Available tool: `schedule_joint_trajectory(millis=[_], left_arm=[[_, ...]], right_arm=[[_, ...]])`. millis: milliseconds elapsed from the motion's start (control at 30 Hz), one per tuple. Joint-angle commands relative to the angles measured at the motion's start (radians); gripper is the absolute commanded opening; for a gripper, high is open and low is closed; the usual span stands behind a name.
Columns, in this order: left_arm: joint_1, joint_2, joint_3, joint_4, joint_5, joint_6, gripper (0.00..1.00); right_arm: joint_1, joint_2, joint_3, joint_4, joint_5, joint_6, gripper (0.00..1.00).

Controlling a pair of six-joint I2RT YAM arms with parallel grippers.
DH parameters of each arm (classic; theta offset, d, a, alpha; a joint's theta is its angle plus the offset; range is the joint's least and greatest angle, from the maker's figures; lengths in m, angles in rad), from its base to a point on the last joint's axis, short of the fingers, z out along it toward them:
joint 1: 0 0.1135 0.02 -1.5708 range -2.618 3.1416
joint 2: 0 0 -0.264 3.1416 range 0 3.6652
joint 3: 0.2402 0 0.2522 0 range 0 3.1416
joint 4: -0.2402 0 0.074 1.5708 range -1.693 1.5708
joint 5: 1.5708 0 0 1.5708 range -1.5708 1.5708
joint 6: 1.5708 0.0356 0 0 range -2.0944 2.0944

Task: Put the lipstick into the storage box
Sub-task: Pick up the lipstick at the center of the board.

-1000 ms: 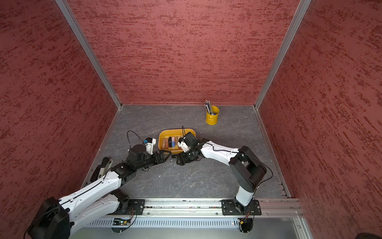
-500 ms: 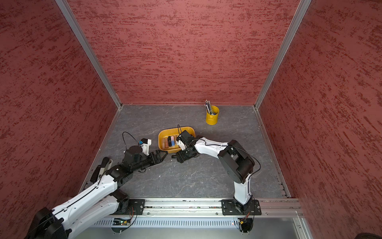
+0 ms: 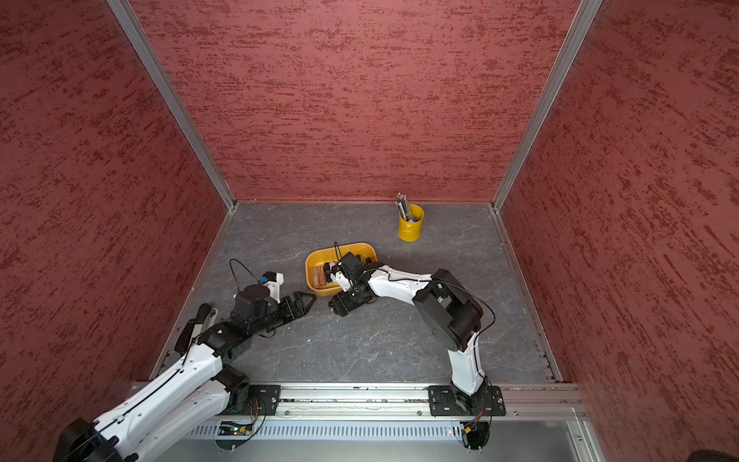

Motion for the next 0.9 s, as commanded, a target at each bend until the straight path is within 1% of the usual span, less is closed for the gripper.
schedule_joint_trajectory(millis=[0, 167, 233, 400, 533, 633, 767, 867], left_arm=[[0.007, -0.018, -0.018, -0.019, -0.008, -0.004, 0.95], [0.012, -0.030, -0.030, -0.019, -0.007, -0.010, 0.95], [0.014, -0.034, -0.032, -0.019, -0.007, -0.009, 0.96], [0.021, -0.046, -0.033, -0.030, -0.005, -0.010, 0.95], [0.028, -0.080, -0.033, -0.070, -0.020, -0.013, 0.95], [0.035, -0.119, -0.037, -0.111, -0.041, -0.020, 0.95], [0.052, -0.165, -0.054, -0.136, -0.045, -0.033, 0.95], [0.065, -0.185, -0.064, -0.146, -0.040, -0.039, 0.95]], right_arm=[[0.012, 0.018, 0.023, 0.021, -0.028, -0.018, 0.74], [0.034, 0.013, 0.007, 0.016, -0.039, -0.041, 0.73], [0.046, 0.013, 0.005, 0.009, -0.026, -0.053, 0.73], [0.078, 0.044, 0.039, -0.028, 0.053, -0.076, 0.71], [0.107, 0.083, 0.081, -0.066, 0.149, -0.084, 0.68], [0.121, 0.105, 0.101, -0.086, 0.199, -0.083, 0.65], [0.126, 0.120, 0.108, -0.093, 0.237, -0.066, 0.59], [0.126, 0.130, 0.120, -0.103, 0.256, -0.055, 0.51]])
